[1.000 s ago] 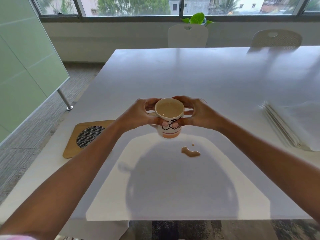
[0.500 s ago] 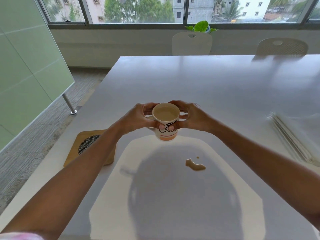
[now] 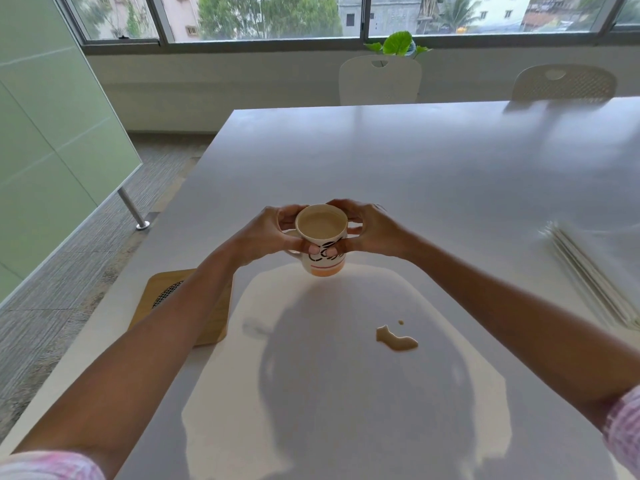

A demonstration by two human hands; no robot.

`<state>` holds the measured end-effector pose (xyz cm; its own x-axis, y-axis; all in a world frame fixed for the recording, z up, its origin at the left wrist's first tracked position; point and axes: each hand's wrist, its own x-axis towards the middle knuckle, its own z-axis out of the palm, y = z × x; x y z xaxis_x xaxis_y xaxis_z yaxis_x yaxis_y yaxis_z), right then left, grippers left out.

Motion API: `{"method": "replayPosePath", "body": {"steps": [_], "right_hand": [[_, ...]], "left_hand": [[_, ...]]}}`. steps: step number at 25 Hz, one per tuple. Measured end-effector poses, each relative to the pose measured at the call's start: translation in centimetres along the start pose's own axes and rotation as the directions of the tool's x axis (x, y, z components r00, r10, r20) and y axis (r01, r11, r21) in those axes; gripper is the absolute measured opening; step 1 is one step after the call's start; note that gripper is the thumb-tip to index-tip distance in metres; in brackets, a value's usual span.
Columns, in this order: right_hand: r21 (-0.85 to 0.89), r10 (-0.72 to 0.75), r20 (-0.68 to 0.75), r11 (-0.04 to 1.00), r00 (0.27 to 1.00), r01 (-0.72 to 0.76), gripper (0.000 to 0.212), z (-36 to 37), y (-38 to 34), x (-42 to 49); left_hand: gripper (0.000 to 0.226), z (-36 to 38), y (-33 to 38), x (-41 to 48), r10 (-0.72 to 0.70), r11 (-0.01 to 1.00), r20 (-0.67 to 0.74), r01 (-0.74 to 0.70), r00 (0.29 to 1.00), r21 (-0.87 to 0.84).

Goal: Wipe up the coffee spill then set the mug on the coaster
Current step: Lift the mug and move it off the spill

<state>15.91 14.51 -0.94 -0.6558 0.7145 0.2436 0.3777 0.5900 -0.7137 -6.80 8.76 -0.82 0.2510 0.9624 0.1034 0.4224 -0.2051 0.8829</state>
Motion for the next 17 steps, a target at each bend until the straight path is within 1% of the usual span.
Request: {"method": "replayPosePath", "body": {"steps": [7, 10, 17], "right_hand": [[0.009, 0.01, 0.012, 1.0, 1.0, -0.01, 0.065, 0.1, 0.6, 0.6], [0.011, 0.016, 0.012, 1.0, 1.0, -0.016, 0.065, 0.1, 0.8, 0.6], [0.086, 0.06, 0.023, 0.994, 0.998, -0.062, 0.066, 0.2, 1.2, 0.6]], "left_hand": [[0.065, -0.3, -0.6, 0.7, -0.014, 1.0, 0.012, 0.014, 1.0, -0.005], [0.064, -0.1, -0.7, 0.8, -0.017, 1.0, 0.011, 0.017, 1.0, 0.005], [0.064, 0.0, -0.7, 1.0, -0.034, 0.999, 0.021, 0.034, 0.999, -0.013]]}}
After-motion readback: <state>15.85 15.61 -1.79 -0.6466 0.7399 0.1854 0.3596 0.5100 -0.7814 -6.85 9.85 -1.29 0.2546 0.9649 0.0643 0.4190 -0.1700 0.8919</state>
